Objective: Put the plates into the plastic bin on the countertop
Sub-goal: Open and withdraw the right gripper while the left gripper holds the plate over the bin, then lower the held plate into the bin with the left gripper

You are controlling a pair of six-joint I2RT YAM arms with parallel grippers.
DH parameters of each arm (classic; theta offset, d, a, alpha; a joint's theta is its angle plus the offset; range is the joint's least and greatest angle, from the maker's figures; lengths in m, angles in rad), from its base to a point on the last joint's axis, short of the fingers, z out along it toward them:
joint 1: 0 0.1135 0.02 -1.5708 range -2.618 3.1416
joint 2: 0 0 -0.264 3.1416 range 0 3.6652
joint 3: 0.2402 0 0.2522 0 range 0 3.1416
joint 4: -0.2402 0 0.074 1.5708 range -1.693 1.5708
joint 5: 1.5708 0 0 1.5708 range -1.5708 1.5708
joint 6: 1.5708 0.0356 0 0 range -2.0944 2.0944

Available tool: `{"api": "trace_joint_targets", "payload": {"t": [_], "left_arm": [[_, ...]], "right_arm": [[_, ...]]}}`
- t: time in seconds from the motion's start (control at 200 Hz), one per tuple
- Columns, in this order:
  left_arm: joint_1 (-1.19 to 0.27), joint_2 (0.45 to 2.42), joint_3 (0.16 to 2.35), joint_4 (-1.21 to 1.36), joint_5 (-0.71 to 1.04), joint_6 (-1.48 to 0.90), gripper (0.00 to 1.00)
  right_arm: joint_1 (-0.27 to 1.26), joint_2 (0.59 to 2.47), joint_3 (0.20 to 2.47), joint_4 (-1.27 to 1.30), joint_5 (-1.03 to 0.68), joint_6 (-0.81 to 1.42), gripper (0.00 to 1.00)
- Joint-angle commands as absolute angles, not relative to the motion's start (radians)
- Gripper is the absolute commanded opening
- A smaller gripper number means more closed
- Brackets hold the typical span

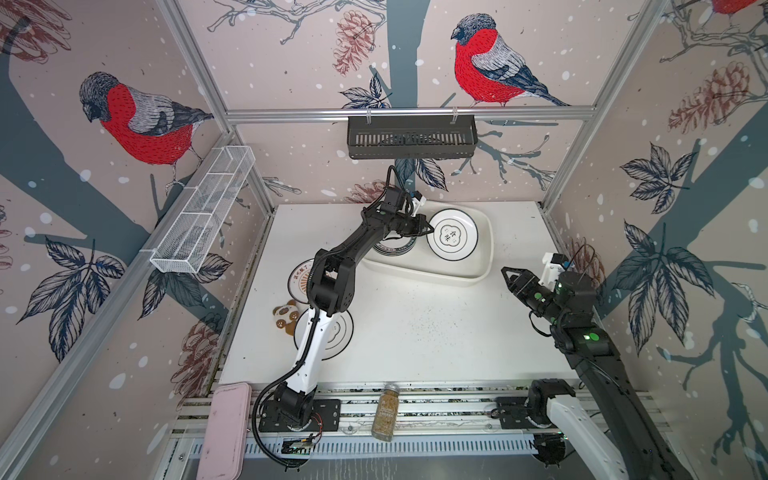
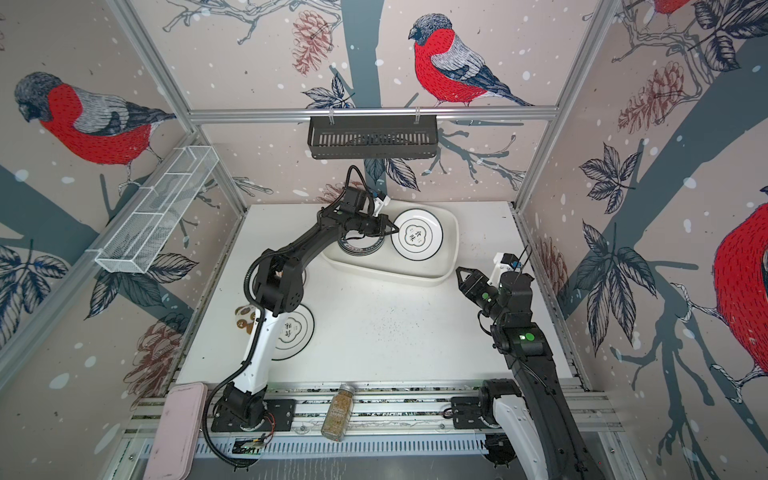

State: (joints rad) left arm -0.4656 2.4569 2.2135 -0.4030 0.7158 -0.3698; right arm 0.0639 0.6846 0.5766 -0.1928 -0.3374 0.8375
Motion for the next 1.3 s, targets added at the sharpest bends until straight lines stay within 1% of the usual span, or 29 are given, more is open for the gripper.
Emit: {"api": "trace_joint_targets", "payload": {"t": [0.0, 0.545, 0.78, 1.296], "left_arm": [[-0.472, 2.478, 2.234, -0.366, 0.713, -0.384, 0.00], [-0.498, 2.557, 2.279, -0.365, 0.723, -0.391, 0.00], [-0.500, 2.569, 2.281, -0.368, 0.732, -0.389, 0.04], [-0.507, 2.589, 2.287, -0.368, 0.738, -0.390, 0.07]], "right_arm": [[0.063, 0.681, 0.565, -0.194, -0.339, 0.838, 0.49], [0.038, 0.681, 0.514, -0.164, -0.359, 0.842, 0.49], [0.027, 0.682, 0.497, -0.154, -0.363, 0.847, 0.49], [0.020, 0.692, 0.474, -0.131, -0.371, 0.854, 0.49]]}}
